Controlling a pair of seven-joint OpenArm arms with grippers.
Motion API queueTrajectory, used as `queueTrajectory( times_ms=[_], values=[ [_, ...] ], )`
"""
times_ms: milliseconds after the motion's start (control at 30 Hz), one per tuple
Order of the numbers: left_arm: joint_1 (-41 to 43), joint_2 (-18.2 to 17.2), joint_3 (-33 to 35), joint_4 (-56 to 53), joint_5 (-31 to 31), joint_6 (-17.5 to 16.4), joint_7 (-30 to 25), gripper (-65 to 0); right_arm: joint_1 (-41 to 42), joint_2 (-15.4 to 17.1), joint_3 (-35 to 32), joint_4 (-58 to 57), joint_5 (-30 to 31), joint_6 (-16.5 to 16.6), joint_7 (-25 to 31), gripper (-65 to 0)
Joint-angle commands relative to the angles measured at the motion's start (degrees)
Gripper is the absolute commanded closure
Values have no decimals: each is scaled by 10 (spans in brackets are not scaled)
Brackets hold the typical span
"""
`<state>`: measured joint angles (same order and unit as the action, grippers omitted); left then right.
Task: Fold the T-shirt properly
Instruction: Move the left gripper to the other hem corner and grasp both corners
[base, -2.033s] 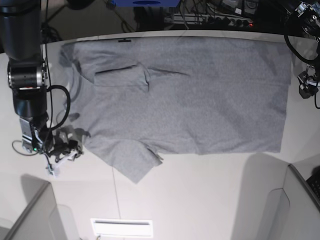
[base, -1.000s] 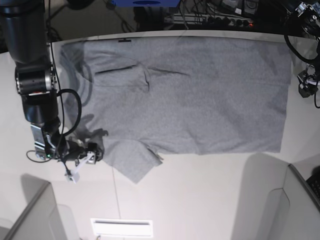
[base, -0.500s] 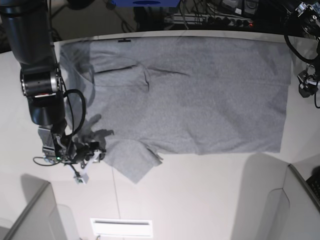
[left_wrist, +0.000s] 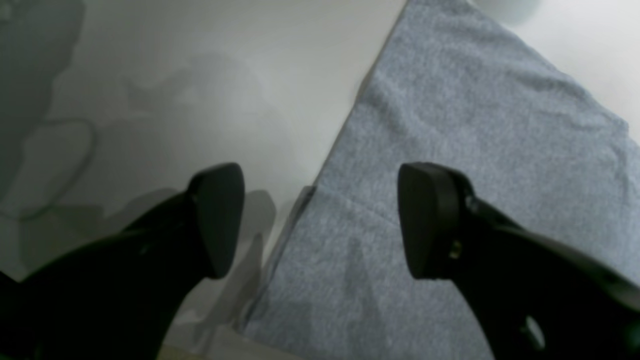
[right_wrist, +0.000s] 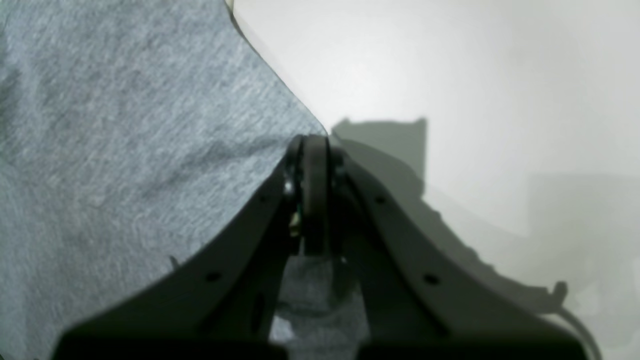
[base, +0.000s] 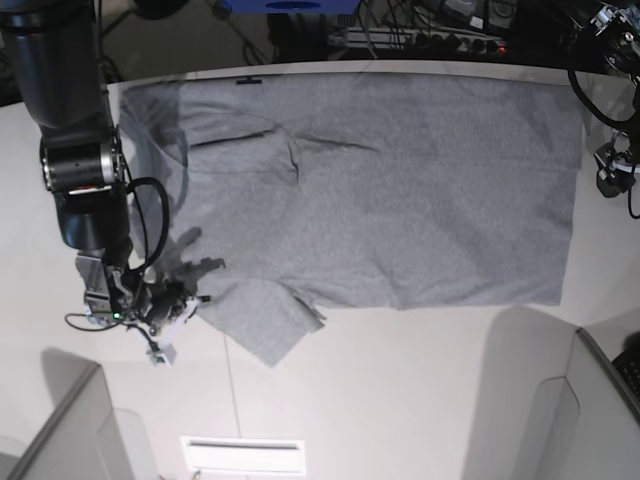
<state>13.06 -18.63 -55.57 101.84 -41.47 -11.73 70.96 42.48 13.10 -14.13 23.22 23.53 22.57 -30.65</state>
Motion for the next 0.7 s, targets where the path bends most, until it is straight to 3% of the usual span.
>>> queueTrajectory(
  times_ms=[0, 267, 367, 567, 667],
  values=[
    [-4, -16, 11, 7, 1, 3, -10, -462, 13, 4, 0, 2, -3, 1, -10, 0],
    [-125, -28, 127, -82, 223, -1, -12, -462, 12, 5, 1, 34, -2, 1, -14, 0],
    [-171, -30, 169, -134, 246, -1, -23, -462, 0, 6, 1, 53, -2, 1, -14, 0],
    [-251, -32, 220, -265, 258, 3, -111, -462, -2, 6, 1, 55, -2, 1, -13, 0],
    [-302, -32, 226, -344, 302, 0, -150, -462, -2, 6, 1, 55, -2, 1, -13, 0]
  ],
)
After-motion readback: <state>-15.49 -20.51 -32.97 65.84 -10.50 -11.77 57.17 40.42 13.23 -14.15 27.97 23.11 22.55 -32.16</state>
